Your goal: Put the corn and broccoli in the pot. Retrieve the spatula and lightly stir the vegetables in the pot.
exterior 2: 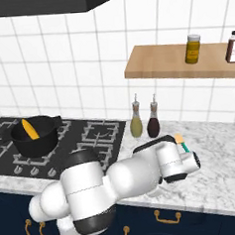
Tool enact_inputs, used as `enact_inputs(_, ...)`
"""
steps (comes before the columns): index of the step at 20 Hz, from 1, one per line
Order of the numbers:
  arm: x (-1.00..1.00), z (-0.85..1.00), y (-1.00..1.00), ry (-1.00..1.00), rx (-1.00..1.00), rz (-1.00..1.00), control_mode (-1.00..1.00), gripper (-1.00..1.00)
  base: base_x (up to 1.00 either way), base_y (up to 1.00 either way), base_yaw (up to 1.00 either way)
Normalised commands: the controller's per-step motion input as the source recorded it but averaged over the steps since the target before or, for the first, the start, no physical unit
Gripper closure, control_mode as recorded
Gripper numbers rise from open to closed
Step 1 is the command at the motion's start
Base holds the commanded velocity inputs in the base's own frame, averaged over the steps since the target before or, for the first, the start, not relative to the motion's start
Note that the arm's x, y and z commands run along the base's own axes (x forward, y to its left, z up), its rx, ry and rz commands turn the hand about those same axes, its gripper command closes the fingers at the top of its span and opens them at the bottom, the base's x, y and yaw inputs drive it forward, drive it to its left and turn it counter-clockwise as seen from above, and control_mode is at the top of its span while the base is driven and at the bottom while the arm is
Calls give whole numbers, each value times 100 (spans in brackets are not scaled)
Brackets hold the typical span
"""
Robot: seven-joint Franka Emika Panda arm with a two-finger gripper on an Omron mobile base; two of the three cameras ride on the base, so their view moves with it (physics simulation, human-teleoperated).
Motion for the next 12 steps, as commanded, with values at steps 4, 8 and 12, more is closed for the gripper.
enact_inputs(4,-2,-12,1,5,2,0,-100,100,0,0,0)
enact_inputs(8,-40,32,47,0,12,0,-100,100,0,0,0)
enact_inputs(12,-39,59,84,-10,8,0,-100,100,0,0,0)
